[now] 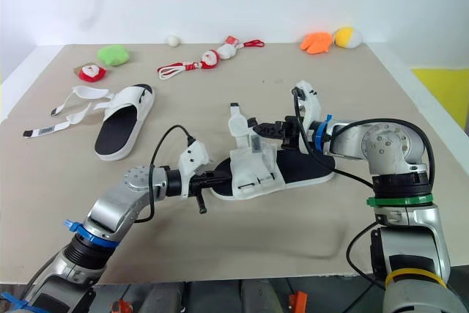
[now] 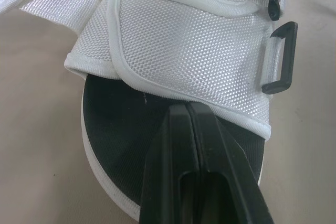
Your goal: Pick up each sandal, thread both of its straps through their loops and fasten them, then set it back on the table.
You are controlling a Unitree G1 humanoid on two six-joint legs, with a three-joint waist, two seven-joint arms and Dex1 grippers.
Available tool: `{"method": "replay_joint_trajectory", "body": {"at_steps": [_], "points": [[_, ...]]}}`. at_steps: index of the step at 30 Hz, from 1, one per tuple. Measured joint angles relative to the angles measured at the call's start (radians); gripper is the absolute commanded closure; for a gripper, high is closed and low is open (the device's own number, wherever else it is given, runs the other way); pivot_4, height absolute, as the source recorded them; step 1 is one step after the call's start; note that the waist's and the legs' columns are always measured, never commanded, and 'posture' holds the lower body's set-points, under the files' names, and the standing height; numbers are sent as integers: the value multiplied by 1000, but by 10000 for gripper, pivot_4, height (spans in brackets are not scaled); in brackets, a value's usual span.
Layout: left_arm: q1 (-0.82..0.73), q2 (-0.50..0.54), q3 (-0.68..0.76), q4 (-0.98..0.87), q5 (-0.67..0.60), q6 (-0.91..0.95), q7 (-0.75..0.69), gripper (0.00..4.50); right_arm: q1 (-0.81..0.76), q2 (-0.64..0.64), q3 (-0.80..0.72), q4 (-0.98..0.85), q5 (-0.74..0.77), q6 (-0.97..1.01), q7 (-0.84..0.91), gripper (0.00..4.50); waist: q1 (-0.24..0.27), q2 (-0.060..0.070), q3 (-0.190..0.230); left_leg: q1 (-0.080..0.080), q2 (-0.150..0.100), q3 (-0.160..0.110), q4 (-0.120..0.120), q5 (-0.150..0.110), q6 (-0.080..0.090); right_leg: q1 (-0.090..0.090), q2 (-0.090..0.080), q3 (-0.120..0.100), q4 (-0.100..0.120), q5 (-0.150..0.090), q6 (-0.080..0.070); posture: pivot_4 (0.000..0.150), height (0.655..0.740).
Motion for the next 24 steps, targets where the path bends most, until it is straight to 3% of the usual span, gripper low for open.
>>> {"method": "replay_joint_trajectory", "body": {"at_steps": [24], "points": [[0, 0, -3, -2, 0, -1, 3, 45000, -126, 93, -132, 154, -177, 284, -42, 43705, -8, 0, 0, -1, 0, 0, 0, 0, 0, 0, 0, 0, -1, 0, 0, 1500, 7400]]}}
